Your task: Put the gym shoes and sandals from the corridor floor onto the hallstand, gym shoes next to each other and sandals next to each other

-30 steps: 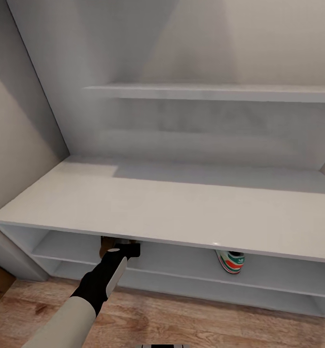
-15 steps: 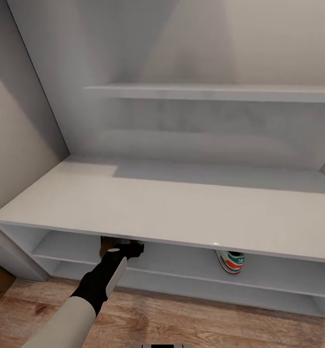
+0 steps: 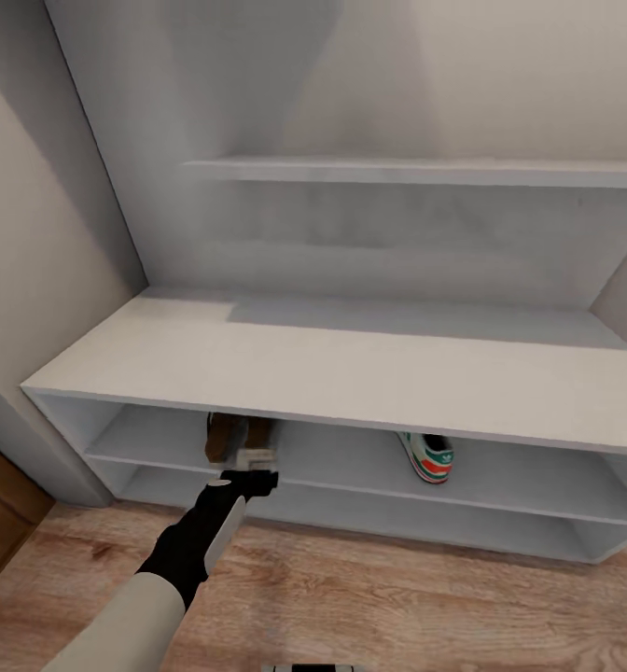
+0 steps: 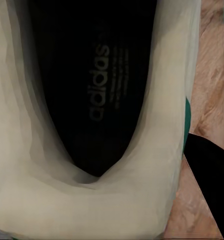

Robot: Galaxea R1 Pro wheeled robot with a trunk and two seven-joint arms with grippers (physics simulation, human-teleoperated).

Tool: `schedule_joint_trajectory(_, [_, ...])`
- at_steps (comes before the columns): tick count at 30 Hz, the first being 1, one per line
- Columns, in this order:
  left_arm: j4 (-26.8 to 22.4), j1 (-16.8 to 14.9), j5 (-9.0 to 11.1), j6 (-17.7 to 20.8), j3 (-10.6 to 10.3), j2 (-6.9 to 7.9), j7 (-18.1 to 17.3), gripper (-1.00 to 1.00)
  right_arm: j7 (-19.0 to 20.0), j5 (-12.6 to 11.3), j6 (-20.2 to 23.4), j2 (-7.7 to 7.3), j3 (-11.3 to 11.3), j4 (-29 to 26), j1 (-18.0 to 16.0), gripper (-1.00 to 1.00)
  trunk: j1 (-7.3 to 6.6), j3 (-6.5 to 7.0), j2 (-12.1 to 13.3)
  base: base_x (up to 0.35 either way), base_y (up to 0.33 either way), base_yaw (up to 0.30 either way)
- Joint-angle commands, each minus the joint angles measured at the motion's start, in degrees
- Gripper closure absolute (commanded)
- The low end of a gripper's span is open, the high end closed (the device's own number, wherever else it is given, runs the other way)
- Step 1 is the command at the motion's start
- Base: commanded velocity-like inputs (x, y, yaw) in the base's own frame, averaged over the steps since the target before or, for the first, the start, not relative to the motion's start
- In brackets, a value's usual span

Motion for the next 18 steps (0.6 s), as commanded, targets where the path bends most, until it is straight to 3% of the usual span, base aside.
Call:
schedule_joint_trajectory(1, [-0.1,0.0,0.6,0.2,-0.2,0.04,0.5,-1.00,-0.3,-0.2,0.3,-0.02,0.0,0.0,0.0,1.00,-0.05,-0.05,0.0,-0.337,0.000,0.000])
schedule_joint_trajectory(8, [-0.1,0.0,0.6,-0.4,-0.3,0.04,0.4,-1.00,-0.3,-0.2,0.3,-0.02,0.0,0.0,0.0,1.00,-0.05,-0.05,0.0,-0.337,0.000,0.000])
schedule_joint_trajectory(16, [0.1,0.4,0.6,-14.8,-0.5,0.64,-1.3,-1.00,-0.3,-0.2,0.3,-0.02,0.0,0.0,0.0,1.00,-0.05,-0.05,0.0,-0.334,0.000,0.000])
schedule_joint_trajectory(17, [0.0,0.5,0.6,-17.5,-0.5,0.91,-8.3,-1.00,-0.3,-0.2,0.3,-0.02,0.0,0.0,0.0,1.00,-0.05,-0.05,0.0,-0.218,0.000,0.000])
schedule_joint_trajectory(18, [0.1,0.5,0.6,-17.9,-0.5,0.97,-11.7,-1.00,-0.3,-0.2,0.3,-0.02,0.0,0.0,0.0,1.00,-0.05,-0.05,0.0,-0.144,0.000,0.000])
